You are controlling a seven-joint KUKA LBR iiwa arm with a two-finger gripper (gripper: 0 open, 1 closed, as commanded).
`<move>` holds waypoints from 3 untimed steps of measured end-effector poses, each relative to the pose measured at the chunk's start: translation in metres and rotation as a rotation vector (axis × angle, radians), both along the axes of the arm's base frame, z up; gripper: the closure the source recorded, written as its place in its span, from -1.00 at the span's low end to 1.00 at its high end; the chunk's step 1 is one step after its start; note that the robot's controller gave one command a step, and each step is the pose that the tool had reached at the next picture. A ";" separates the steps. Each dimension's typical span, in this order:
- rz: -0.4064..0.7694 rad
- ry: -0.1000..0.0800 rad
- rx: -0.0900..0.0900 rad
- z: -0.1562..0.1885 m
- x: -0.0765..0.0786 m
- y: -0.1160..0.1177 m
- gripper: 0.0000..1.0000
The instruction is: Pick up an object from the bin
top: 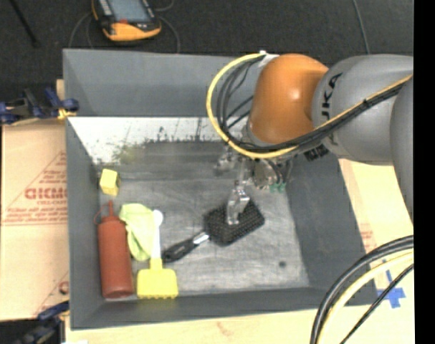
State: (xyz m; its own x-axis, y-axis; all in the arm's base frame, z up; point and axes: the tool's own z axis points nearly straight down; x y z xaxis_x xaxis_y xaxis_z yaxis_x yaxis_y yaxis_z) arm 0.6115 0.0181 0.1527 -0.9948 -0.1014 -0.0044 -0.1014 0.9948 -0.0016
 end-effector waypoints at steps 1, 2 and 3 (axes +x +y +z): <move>0.295 -0.021 0.001 -0.072 -0.021 -0.097 1.00; 0.294 -0.021 0.001 -0.072 -0.021 -0.097 1.00; 0.306 -0.020 0.001 -0.069 -0.022 -0.097 1.00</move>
Offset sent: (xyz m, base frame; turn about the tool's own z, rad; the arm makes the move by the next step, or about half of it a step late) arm 0.0000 0.0000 0.0000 0.0000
